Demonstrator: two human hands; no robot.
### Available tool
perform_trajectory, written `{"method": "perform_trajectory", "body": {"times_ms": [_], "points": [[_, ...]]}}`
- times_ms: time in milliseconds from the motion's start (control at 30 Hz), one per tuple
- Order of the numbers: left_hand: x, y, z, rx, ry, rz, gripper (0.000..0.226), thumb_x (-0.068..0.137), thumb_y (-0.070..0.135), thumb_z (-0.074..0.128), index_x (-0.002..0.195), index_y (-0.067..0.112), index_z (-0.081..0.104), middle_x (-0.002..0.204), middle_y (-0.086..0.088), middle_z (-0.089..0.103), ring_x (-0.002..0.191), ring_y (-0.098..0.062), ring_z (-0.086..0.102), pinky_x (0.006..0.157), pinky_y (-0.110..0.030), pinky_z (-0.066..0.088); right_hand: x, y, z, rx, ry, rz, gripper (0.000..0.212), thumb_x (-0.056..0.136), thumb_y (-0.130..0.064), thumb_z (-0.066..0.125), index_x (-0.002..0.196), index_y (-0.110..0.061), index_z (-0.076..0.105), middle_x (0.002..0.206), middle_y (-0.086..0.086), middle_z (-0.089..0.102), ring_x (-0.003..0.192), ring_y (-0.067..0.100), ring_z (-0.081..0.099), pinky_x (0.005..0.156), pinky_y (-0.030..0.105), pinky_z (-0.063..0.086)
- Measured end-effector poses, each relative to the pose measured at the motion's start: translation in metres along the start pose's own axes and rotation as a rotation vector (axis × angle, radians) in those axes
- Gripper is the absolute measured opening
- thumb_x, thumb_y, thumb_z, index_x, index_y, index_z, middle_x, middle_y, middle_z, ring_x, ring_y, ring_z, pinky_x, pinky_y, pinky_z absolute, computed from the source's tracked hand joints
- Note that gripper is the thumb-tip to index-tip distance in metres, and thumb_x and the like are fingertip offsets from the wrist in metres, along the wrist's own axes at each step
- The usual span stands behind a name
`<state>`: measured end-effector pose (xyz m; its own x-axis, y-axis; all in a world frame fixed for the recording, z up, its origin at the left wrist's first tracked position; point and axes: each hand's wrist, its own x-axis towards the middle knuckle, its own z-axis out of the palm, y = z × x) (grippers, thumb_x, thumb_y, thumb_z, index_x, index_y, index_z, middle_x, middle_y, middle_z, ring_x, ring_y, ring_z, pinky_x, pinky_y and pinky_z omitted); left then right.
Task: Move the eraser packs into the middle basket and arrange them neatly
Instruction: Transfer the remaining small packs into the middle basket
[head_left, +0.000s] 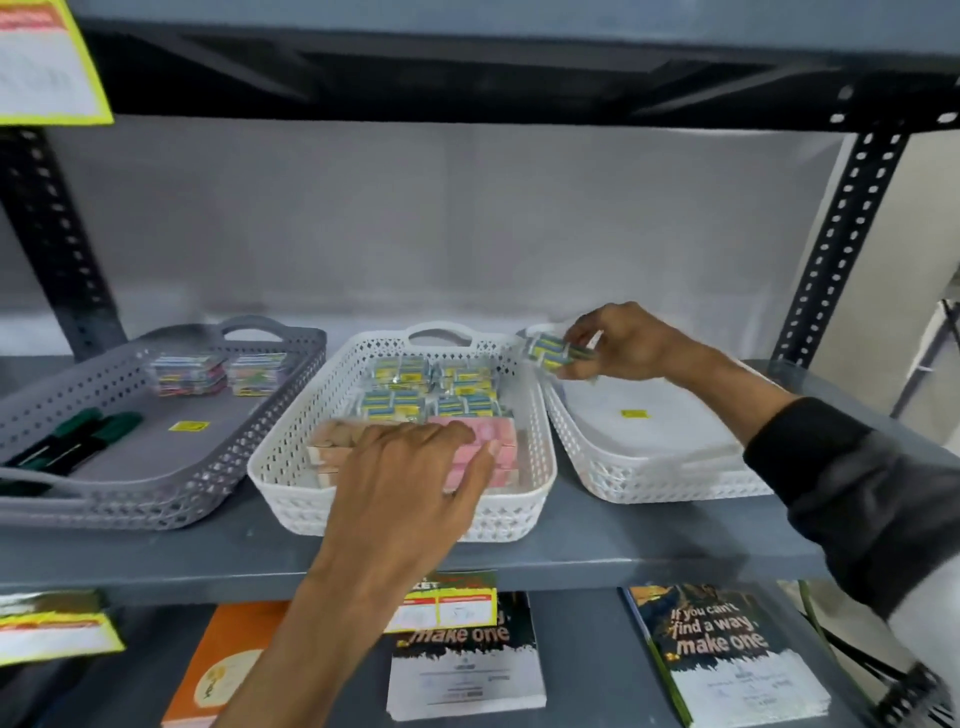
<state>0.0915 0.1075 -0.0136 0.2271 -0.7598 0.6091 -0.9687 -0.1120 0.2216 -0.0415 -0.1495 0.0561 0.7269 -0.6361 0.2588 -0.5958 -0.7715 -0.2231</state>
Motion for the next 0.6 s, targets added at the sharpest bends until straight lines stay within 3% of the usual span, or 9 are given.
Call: {"method": "perform_trajectory", "body": {"times_ms": [100,200,333,433,533,600], "points": [[-0.006,-0.025,-0.003,0.012,0.035,-0.043,0.046,0.097,0.051,0.041,0.071,0.023,0.067,0.063,0.008,0.069,0.061,-0.015,0.064,0.076,-0.038,0.047,0.020,-0.029,0.015,0.029,-0.082,-0.074,0.049,0.073,-0.041,0.080,0.112,-0.012,0.072,0.108,0.005,0.073,0.083,0.012,0.056,0.079,0.021,0.041],[-0.015,-0.040,-0.004,0.020,0.093,-0.077,0.056,0.097,0.052,0.036,0.060,0.021,0.064,0.056,0.006,0.066,0.057,-0.018,0.061,0.063,-0.030,0.037,0.038,-0.047,0.034,0.000,-0.190,-0.134,0.054,0.074,-0.045,0.078,0.116,-0.013,0.069,0.112,0.006,0.071,0.087,0.012,0.057,0.080,0.020,0.040],[-0.023,-0.049,-0.006,0.033,0.136,-0.080,0.066,0.099,0.055,0.023,0.056,0.019,0.058,0.053,0.004,0.064,0.053,-0.020,0.059,0.060,-0.029,0.033,0.056,-0.059,0.060,-0.078,-0.343,-0.159,0.062,0.075,-0.050,0.075,0.126,-0.019,0.063,0.125,0.003,0.065,0.110,0.020,0.060,0.095,0.028,0.044],[-0.024,-0.047,-0.007,0.010,0.163,-0.065,0.058,0.100,0.049,0.024,0.057,0.022,0.052,0.051,0.006,0.060,0.047,-0.018,0.053,0.058,-0.027,0.030,0.060,-0.062,0.074,-0.150,-0.426,-0.173,0.060,0.082,-0.046,0.069,0.135,-0.021,0.057,0.136,0.003,0.058,0.123,0.022,0.055,0.107,0.037,0.040],[-0.023,-0.045,-0.009,-0.004,0.148,-0.075,0.048,0.097,0.044,0.032,0.057,0.023,0.049,0.050,0.006,0.058,0.045,-0.016,0.049,0.057,-0.026,0.028,0.059,-0.061,0.073,-0.070,-0.460,-0.173,0.059,0.084,-0.044,0.069,0.136,-0.018,0.058,0.136,0.000,0.060,0.121,0.019,0.056,0.096,0.023,0.039],[-0.021,-0.044,-0.009,-0.023,0.119,-0.080,0.040,0.094,0.041,0.036,0.059,0.026,0.044,0.052,0.008,0.057,0.047,-0.014,0.046,0.055,-0.027,0.027,0.058,-0.057,0.065,0.021,-0.372,-0.161,0.055,0.082,-0.048,0.068,0.128,-0.018,0.065,0.124,-0.002,0.066,0.111,0.016,0.061,0.091,0.021,0.040]]}}
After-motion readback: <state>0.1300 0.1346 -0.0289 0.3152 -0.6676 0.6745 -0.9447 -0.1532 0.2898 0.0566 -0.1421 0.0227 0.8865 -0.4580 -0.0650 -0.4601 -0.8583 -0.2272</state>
